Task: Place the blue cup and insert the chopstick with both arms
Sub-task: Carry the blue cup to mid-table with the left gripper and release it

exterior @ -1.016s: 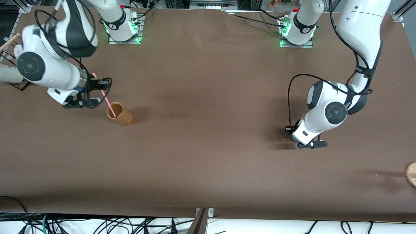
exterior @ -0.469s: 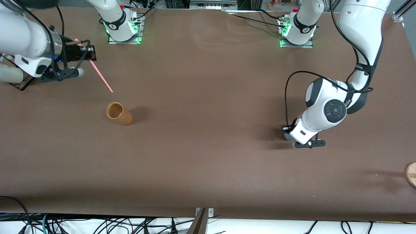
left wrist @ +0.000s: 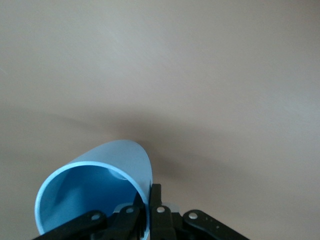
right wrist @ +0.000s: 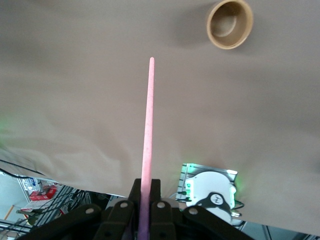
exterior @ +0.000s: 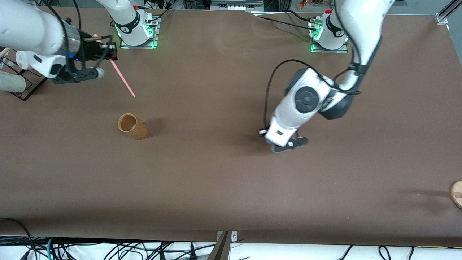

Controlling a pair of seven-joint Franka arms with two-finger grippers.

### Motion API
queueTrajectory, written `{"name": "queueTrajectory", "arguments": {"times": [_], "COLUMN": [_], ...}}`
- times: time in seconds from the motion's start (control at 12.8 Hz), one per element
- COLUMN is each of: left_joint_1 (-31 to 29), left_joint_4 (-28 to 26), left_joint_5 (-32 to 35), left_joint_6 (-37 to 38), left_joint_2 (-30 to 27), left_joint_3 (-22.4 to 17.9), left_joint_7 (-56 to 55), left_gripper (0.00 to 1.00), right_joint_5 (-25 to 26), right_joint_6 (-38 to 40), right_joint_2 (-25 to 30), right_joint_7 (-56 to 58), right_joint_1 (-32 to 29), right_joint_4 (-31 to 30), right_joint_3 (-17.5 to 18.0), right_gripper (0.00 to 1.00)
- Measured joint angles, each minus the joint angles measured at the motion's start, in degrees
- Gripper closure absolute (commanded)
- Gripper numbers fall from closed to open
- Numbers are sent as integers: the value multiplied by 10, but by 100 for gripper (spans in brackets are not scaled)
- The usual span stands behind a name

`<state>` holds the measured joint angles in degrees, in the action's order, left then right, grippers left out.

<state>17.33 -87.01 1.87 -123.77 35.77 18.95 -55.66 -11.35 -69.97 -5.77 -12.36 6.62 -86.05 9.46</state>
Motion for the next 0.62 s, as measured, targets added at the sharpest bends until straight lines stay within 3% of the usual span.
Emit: {"name": "queueTrajectory", "arguments": {"times": [0.39,0.47,0.55,0.62], "left_joint_1": [122,132,136,136], "left_joint_4": [109,120,127,132], "left_joint_5": [0,0,0,0], "left_joint_6": [-1,-4,-10,-12], "left_joint_2": [100,112,121,124], "left_joint_3": [-73,-78,-79,-80], "left_joint_7": [-134,-151,-161,-164], "left_gripper": [100,80,41,27], "right_joint_5": [-32,-35,-35,-36], "right_joint_6": [-52,-61,-64,-64], "right_joint_2": [-73,-84,-93,-100], "right_joint_7": [-96,-100,-101,-102], "right_joint_1": [42,42,42,41], "right_joint_4": [30,31,32,35], "right_joint_3": [14,14,14,14], "right_gripper": [100,100,100,100]}}
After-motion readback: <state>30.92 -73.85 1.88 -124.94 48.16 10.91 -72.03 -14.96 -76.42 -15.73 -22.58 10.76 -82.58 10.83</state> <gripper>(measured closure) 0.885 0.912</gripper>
